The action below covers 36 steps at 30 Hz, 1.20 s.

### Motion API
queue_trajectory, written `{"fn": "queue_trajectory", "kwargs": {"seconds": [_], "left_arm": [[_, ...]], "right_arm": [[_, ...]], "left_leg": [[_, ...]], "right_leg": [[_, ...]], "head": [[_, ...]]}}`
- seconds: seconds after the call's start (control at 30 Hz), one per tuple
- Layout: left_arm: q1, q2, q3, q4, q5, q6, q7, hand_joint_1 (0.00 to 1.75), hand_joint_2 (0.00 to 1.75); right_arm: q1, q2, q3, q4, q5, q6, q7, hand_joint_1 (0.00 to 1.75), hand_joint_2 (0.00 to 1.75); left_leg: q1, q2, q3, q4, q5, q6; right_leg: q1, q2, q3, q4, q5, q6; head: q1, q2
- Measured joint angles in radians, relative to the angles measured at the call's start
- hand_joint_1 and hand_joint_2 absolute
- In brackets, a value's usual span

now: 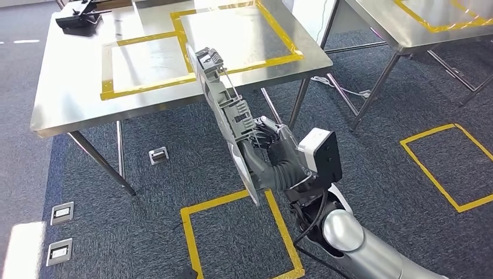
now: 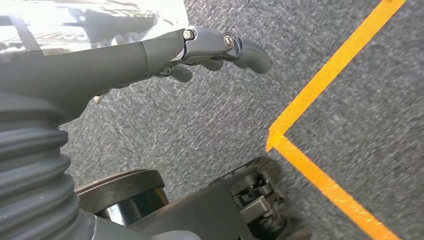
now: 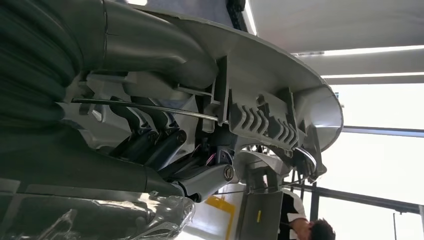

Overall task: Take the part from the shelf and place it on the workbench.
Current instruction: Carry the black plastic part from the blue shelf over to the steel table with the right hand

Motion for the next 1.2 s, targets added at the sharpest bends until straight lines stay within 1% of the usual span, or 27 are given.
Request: {"fn": "queue_trajectory", "kwargs": {"seconds": [0.03,0.07,0.1,0.2,0.27,0.3,0.37,0.4,0.43,0.47,0.53,0.57,0.6,0.63,0.7,0.77,0.8,0.87,0.9,0.93,0.97,1.0,1.03,1.07,1.1,1.13,1.2], "left_arm": [[0.0,-0.001,0.0,0.0,0.0,0.0,0.0,0.0,1.75],[0.0,-0.002,0.0,0.0,0.0,0.0,0.0,0.0,1.75],[-0.001,-0.002,0.0,0.0,0.0,0.0,0.0,0.0,1.75],[-0.001,-0.004,0.0,0.0,-0.001,0.0,0.0,0.0,1.75],[-0.001,-0.005,0.0,0.0,-0.002,0.001,0.0,0.0,1.75],[-0.001,-0.004,0.0,0.0,-0.003,0.002,0.0,0.0,1.75],[0.0,-0.004,0.0,0.0,-0.003,0.003,0.0,0.0,1.75],[0.002,-0.003,0.0,0.0,-0.003,0.003,0.0,0.0,1.75],[0.004,-0.003,0.0,0.0,-0.003,0.003,0.0,0.0,1.75],[0.005,-0.003,0.0,0.0,-0.004,0.003,0.0,0.0,1.75],[0.004,-0.003,0.0,0.0,-0.005,0.003,0.0,0.0,1.75],[0.003,-0.003,0.0,0.0,-0.005,0.003,0.0,0.0,1.75],[0.002,-0.003,0.0,-0.001,-0.006,0.003,0.0,0.0,1.75],[0.002,-0.004,0.0,-0.001,-0.007,0.003,0.001,0.0,1.75],[0.001,-0.004,0.0,-0.001,-0.01,0.002,0.004,0.0,1.75],[0.001,-0.004,0.0,-0.001,-0.017,0.001,0.006,0.0,1.75],[-0.001,-0.004,-0.001,-0.001,-0.021,0.0,0.008,0.0,1.75],[-0.005,-0.004,-0.002,-0.001,-0.027,-0.001,0.011,0.0,1.75],[-0.006,-0.004,-0.004,-0.001,-0.029,-0.003,0.013,0.0,1.75],[-0.006,-0.004,-0.006,-0.001,-0.032,-0.004,0.015,0.0,1.75],[-0.006,-0.004,-0.008,-0.001,-0.035,-0.006,0.017,0.0,1.75],[-0.007,-0.005,-0.01,-0.001,-0.037,-0.007,0.018,0.0,1.75],[-0.007,-0.006,-0.011,-0.001,-0.039,-0.008,0.019,0.0,1.75],[-0.008,-0.007,-0.013,-0.001,-0.041,-0.009,0.021,0.0,1.75],[-0.01,-0.008,-0.014,-0.001,-0.043,-0.009,0.022,0.0,1.75],[-0.01,-0.009,-0.015,-0.002,-0.044,-0.011,0.023,0.0,1.75],[-0.012,-0.011,-0.017,-0.004,-0.047,-0.015,0.025,0.0,1.75]], "right_arm": [[-0.001,0.0,0.0,0.001,0.0,0.0,0.0,1.75,1.75],[-0.002,0.0,0.001,0.002,0.0,0.0,0.0,1.75,1.75],[-0.002,0.0,0.001,0.003,0.0,0.0,-0.001,1.75,1.75],[-0.003,0.001,0.002,0.003,0.0,0.0,-0.002,1.75,1.75],[-0.003,0.001,0.002,0.005,0.0,0.0,-0.001,1.75,1.75],[-0.002,0.001,0.002,0.007,0.0,0.0,-0.001,1.75,1.75],[-0.001,0.001,0.002,0.01,0.0,0.0,-0.001,1.75,1.75],[0.0,0.001,0.002,0.012,0.0,0.0,-0.002,1.75,1.75],[0.001,0.001,0.003,0.014,-0.001,0.001,-0.003,1.75,1.75],[0.001,0.001,0.003,0.015,-0.002,0.001,-0.003,1.75,1.75],[0.001,0.001,0.004,0.016,-0.006,0.001,-0.004,1.75,1.75],[0.001,0.002,0.004,0.016,-0.007,0.001,-0.005,1.75,1.75],[0.001,0.002,0.003,0.015,-0.008,0.0,-0.009,1.75,1.75],[0.001,0.003,0.002,0.015,-0.008,-0.001,-0.013,1.75,1.75],[0.001,0.006,0.0,0.015,-0.013,-0.008,-0.026,1.75,1.75],[-0.001,0.009,-0.004,0.015,-0.026,-0.016,-0.042,1.75,1.75],[-0.002,0.011,-0.007,0.015,-0.034,-0.021,-0.051,1.75,1.75],[-0.004,0.015,-0.014,0.015,-0.049,-0.028,-0.065,1.75,1.75],[-0.006,0.017,-0.017,0.015,-0.056,-0.032,-0.07,1.75,1.75],[-0.008,0.018,-0.02,0.015,-0.063,-0.035,-0.074,1.75,1.75],[-0.012,0.02,-0.023,0.015,-0.071,-0.039,-0.077,1.75,1.75],[-0.017,0.022,-0.027,0.015,-0.078,-0.043,-0.079,1.75,1.75],[-0.023,0.024,-0.031,0.015,-0.084,-0.048,-0.081,1.75,1.75],[-0.03,0.025,-0.036,0.015,-0.09,-0.053,-0.083,1.75,1.75],[-0.039,0.028,-0.042,0.015,-0.095,-0.057,-0.086,1.75,1.75],[-0.047,0.03,-0.049,0.015,-0.1,-0.062,-0.088,1.75,1.75],[-0.06,0.034,-0.06,0.015,-0.107,-0.069,-0.092,1.75,1.75]], "left_leg": [[0.0,-0.003,0.01,0.001,-0.011,-0.004],[0.0,-0.006,0.017,0.003,-0.02,-0.01],[0.0,-0.008,0.02,0.004,-0.026,-0.014],[0.001,-0.01,0.023,0.003,-0.038,-0.029],[0.001,-0.003,0.01,0.035,-0.061,-0.035],[0.0,0.0,-0.017,0.086,-0.082,-0.036],[0.001,0.003,-0.098,0.22,-0.119,-0.037],[0.002,0.003,-0.136,0.274,-0.124,-0.04],[0.004,0.005,-0.155,0.285,-0.106,-0.045],[0.007,0.007,-0.153,0.257,-0.069,-0.049],[0.012,0.012,-0.109,0.133,0.019,-0.056],[0.012,0.015,-0.085,0.077,0.045,-0.055],[0.011,0.016,-0.065,0.039,0.05,-0.049],[0.008,0.016,-0.054,0.024,0.042,-0.042],[0.007,0.012,-0.044,0.011,0.031,-0.025],[0.01,0.011,-0.036,0.007,0.029,-0.014],[0.012,0.011,-0.032,0.004,0.028,-0.009],[0.01,0.011,-0.027,0.005,0.022,0.0],[0.009,0.011,-0.025,0.005,0.02,0.002],[0.007,0.01,-0.022,0.005,0.016,0.004],[0.005,0.009,-0.017,0.005,0.013,0.005],[0.004,0.007,-0.011,0.006,0.009,0.004],[0.004,0.006,-0.006,0.006,0.004,0.003],[0.003,0.005,-0.002,0.007,-0.001,-0.001],[0.002,0.004,-0.001,0.008,-0.004,-0.004],[0.002,0.005,-0.001,0.008,-0.006,-0.008],[0.003,0.005,0.0,0.004,-0.007,-0.018]], "right_leg": [[0.002,0.003,0.016,-0.062,0.047,-0.005],[0.004,0.006,0.033,-0.115,0.074,-0.011],[0.006,0.008,0.043,-0.143,0.08,-0.019],[0.007,0.01,0.056,-0.165,0.06,-0.038],[0.003,0.007,0.067,-0.174,0.055,-0.048],[0.001,0.006,0.072,-0.177,0.052,-0.052],[0.001,0.004,0.081,-0.178,0.044,-0.057],[0.0,0.004,0.086,-0.177,0.039,-0.057],[-0.001,0.004,0.093,-0.177,0.034,-0.055],[-0.002,0.005,0.103,-0.177,0.027,-0.053],[-0.005,0.006,0.125,-0.175,0.01,-0.044],[-0.004,0.006,0.134,-0.174,0.003,-0.038],[-0.003,0.006,0.139,-0.172,-0.002,-0.032],[-0.002,0.005,0.141,-0.173,-0.005,-0.026],[-0.002,0.002,0.142,-0.175,-0.008,-0.016],[-0.003,0.002,0.137,-0.154,-0.024,-0.007],[-0.003,0.002,0.119,-0.118,-0.041,-0.004],[-0.003,0.004,0.047,0.01,-0.086,-0.003],[-0.003,0.004,0.01,0.068,-0.099,-0.003],[-0.002,0.004,-0.016,0.099,-0.095,-0.004],[-0.002,0.004,-0.021,0.091,-0.072,-0.007],[0.0,0.005,-0.008,0.047,-0.033,-0.012],[0.003,0.005,0.016,-0.018,0.01,-0.018],[0.007,0.006,0.04,-0.078,0.04,-0.024],[0.01,0.007,0.061,-0.127,0.057,-0.03],[0.014,0.008,0.072,-0.153,0.058,-0.034],[0.016,0.009,0.081,-0.169,0.048,-0.039]], "head": [[0.0,0.0],[0.001,0.0],[0.001,0.0],[0.001,0.0],[-0.001,0.0],[-0.003,0.0],[-0.004,0.0],[-0.004,0.0],[-0.004,0.0],[-0.004,0.0],[-0.004,0.0],[-0.006,0.0],[-0.007,0.0],[-0.008,0.0],[-0.009,0.0],[-0.008,0.0],[-0.006,0.0],[-0.003,0.0],[-0.002,0.0],[-0.002,0.0],[-0.002,0.0],[-0.002,0.0],[-0.002,0.0],[-0.003,0.0],[-0.003,0.0],[-0.003,0.0],[-0.002,0.0]]}}
